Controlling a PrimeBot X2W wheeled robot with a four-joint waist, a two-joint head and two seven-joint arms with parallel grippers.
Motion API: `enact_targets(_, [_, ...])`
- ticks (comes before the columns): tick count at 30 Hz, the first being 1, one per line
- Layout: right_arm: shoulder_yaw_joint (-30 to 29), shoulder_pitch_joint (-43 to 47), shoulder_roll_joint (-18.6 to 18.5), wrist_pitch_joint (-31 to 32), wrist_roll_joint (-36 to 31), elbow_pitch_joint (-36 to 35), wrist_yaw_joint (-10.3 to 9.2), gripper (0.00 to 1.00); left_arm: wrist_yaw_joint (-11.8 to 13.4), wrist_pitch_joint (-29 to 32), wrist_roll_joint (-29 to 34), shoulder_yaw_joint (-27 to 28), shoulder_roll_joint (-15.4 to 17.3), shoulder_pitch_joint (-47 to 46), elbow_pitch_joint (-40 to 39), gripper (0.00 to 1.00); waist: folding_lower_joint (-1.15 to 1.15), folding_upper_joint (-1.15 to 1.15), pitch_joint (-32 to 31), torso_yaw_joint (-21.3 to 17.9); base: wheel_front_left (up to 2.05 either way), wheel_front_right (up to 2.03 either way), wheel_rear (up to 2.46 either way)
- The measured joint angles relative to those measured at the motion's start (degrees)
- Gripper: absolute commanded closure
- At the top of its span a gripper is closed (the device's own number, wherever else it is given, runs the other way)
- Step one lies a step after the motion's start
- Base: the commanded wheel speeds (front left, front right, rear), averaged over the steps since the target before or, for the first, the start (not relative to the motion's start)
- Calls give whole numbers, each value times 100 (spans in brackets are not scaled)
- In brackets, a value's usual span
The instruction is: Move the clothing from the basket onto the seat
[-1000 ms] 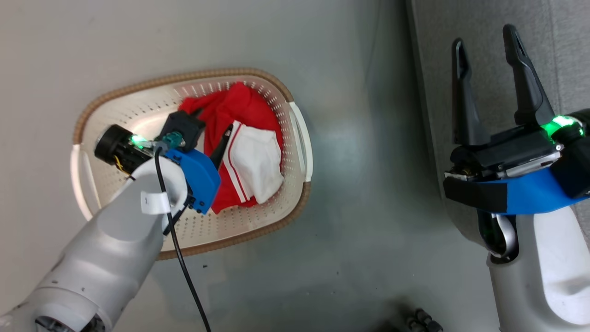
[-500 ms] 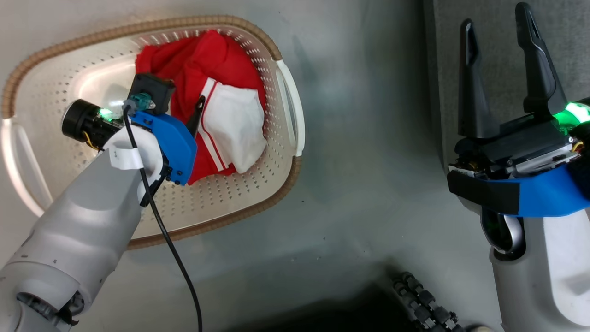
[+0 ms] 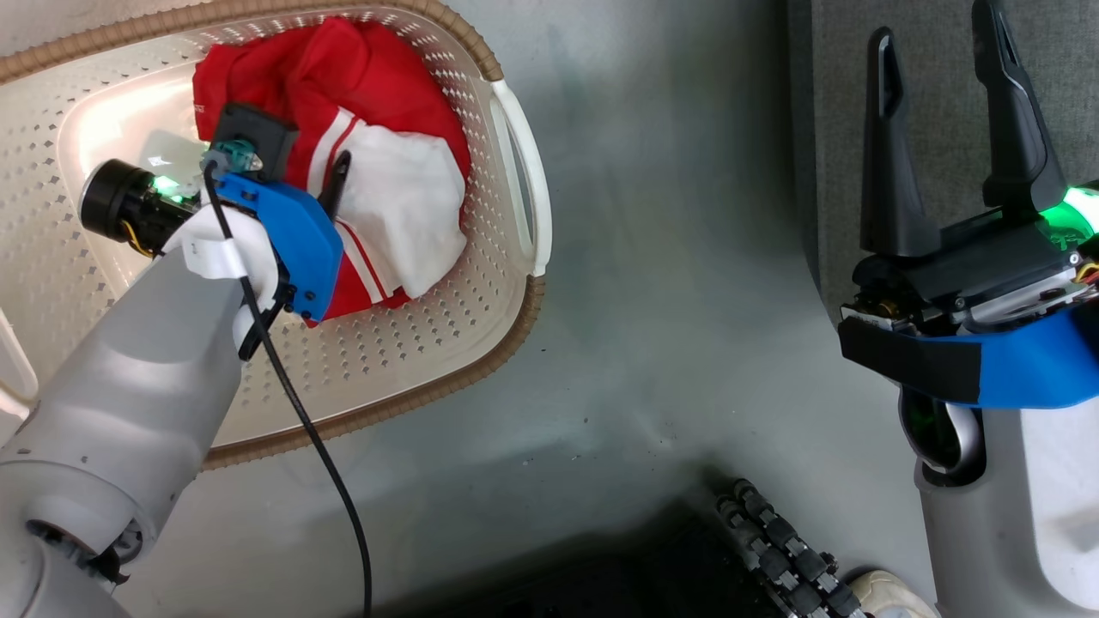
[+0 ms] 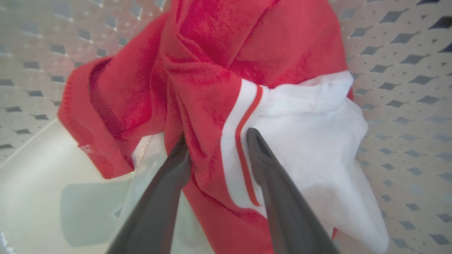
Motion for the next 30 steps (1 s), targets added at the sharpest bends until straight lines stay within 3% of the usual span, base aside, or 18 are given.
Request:
enact_targets(10, [-32, -23, 0, 1, -71, -4, 0, 0, 0, -60, -2, -209, -226, -52, 156, 100, 0, 0, -83, 100, 0, 0, 0])
enact_targets(23, [-212, -42, 2, 0, -330, 254, 0, 0, -1, -683, -315, -269, -489, -16, -256, 100, 0, 0, -647, 550, 0, 0, 0])
enact_targets(26, [-243, -30, 2, 1, -421, 343, 0, 0, 0, -714, -348, -138, -522, 23, -424, 100, 0, 0, -879, 684, 0, 0, 0])
enact_targets(30, [-272, 8, 2, 1, -485, 471, 0, 0, 0, -724, -107, 479, -436, 79, -840, 100, -1, 0, -1236, 857, 0, 0, 0])
